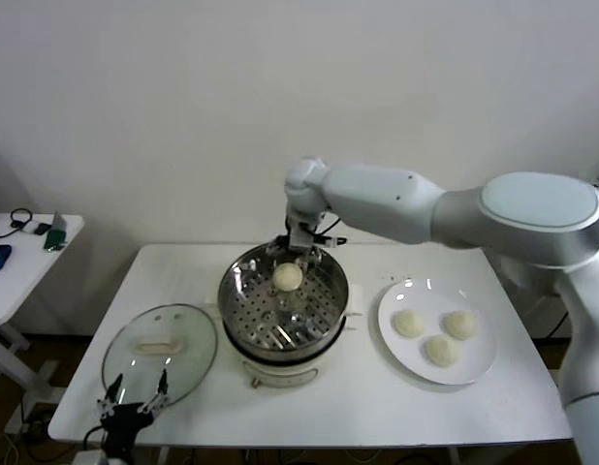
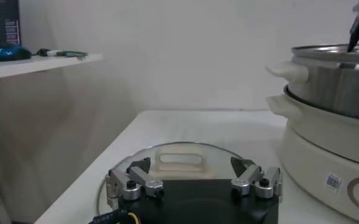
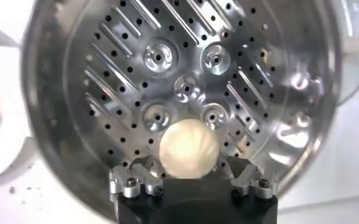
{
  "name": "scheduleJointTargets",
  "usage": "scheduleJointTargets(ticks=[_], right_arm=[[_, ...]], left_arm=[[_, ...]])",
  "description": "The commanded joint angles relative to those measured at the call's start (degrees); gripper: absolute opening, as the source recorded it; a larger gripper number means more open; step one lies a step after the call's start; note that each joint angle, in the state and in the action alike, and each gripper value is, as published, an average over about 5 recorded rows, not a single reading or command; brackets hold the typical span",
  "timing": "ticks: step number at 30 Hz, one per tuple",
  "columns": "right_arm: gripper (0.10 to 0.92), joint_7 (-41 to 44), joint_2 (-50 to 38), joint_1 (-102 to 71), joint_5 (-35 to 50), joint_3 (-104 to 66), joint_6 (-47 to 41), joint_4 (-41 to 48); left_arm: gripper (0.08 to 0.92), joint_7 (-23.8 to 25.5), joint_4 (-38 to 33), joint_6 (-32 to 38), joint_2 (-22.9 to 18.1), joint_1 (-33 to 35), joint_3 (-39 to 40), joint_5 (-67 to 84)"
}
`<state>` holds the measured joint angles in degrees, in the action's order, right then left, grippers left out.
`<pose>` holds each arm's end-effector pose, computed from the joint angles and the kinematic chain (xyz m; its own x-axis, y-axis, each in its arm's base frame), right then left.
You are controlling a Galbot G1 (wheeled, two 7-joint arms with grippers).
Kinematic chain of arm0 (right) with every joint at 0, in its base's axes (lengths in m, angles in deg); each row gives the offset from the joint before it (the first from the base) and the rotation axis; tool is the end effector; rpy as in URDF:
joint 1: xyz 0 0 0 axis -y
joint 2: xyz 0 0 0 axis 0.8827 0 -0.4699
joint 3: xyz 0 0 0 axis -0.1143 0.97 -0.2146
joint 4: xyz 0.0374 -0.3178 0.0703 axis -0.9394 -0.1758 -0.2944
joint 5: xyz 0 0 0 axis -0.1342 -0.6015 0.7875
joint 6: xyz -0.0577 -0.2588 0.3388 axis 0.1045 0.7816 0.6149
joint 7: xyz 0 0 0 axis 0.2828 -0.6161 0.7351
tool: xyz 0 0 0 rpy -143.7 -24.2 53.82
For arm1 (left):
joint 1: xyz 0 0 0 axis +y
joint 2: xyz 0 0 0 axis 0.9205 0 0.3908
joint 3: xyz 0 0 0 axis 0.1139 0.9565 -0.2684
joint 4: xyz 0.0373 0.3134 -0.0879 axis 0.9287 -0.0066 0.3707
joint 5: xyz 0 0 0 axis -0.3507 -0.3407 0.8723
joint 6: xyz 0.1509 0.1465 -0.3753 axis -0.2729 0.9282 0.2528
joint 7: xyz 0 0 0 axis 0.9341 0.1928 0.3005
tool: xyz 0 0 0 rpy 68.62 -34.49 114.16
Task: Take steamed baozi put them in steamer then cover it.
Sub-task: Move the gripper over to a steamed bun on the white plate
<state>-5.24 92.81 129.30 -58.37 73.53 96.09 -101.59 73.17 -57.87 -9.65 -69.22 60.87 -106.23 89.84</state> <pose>0.6236 0.2147 -0.0479 -0.1465 -0.1794 0.9728 -0.2224 -0.9523 -0.2091 0.2043 0.1149 -0.3693 -0.9440 -0.1434 0.2972 -0.1407 0.9896 0.0307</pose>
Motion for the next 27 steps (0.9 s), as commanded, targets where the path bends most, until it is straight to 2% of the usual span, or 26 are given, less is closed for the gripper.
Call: scheduleJointTargets(ticks=[1, 6, 12, 18, 27], right_arm=[[0.823, 6.96, -13.68, 16.10, 31.56, 10.92, -16.36, -8.90], [0.823, 5.24, -25.83, 21.66, 32.92, 19.37, -32.42, -15.61], [0.823, -0.26, -36.36, 19.58, 32.63, 25.44, -44.15, -24.14], [0.823, -5.80, -40.38, 9.90, 30.94, 21.92, -48.89, -26.35], [0.823, -8.77, -37.51, -4.78, 24.12, 11.63, -49.63, -18.08]], left_arm=[[0.823, 0.05, -0.13, -0.13, -0.23, -0.03, 0.27, -0.20], [0.823, 0.12, -0.15, -0.23, -0.02, -0.34, 0.40, -0.26], [0.823, 0.16, -0.16, -0.10, 0.24, -0.65, 0.44, -0.08], [0.823, 0.15, 0.04, 0.08, 0.24, -0.92, 0.31, 0.22], [0.823, 0.20, 0.25, 0.37, -0.24, -1.13, 0.21, 0.13]])
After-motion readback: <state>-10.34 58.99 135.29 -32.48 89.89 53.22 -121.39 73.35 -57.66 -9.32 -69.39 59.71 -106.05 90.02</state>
